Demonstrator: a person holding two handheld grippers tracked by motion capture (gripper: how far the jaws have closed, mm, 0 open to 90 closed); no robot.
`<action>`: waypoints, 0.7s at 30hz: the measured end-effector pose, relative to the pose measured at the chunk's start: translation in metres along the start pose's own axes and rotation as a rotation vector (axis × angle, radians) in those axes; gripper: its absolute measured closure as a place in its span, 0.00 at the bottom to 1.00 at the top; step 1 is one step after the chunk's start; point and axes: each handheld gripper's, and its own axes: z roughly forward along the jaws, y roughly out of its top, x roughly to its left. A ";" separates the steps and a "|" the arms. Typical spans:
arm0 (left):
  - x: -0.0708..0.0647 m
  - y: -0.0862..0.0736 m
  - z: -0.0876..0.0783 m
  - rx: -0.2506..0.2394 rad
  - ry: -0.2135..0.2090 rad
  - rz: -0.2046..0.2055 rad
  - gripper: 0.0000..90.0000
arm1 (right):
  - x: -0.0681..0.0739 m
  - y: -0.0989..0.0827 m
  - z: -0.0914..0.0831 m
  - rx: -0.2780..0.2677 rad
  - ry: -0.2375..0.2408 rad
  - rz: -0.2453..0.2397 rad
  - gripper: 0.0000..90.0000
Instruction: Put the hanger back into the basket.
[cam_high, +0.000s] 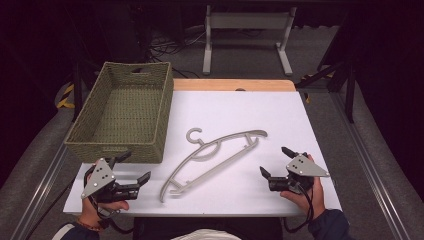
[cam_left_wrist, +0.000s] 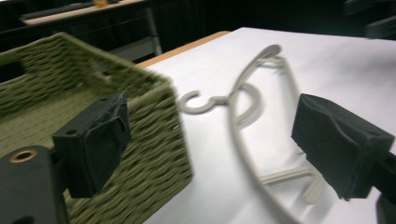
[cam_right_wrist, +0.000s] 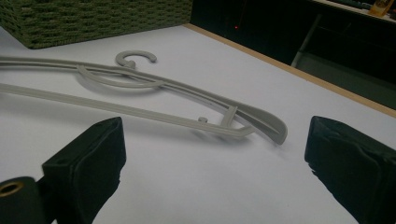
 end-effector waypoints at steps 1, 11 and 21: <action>-0.005 0.004 0.004 0.001 -0.013 0.009 0.16 | 0.000 0.000 0.000 0.001 0.002 0.003 0.07; -0.026 0.026 0.058 0.215 -0.172 0.004 0.27 | 0.003 -0.001 0.004 0.042 0.012 -0.009 0.08; -0.032 0.003 0.099 0.488 -0.109 -0.056 0.41 | 0.006 -0.001 0.007 0.058 0.027 -0.016 0.08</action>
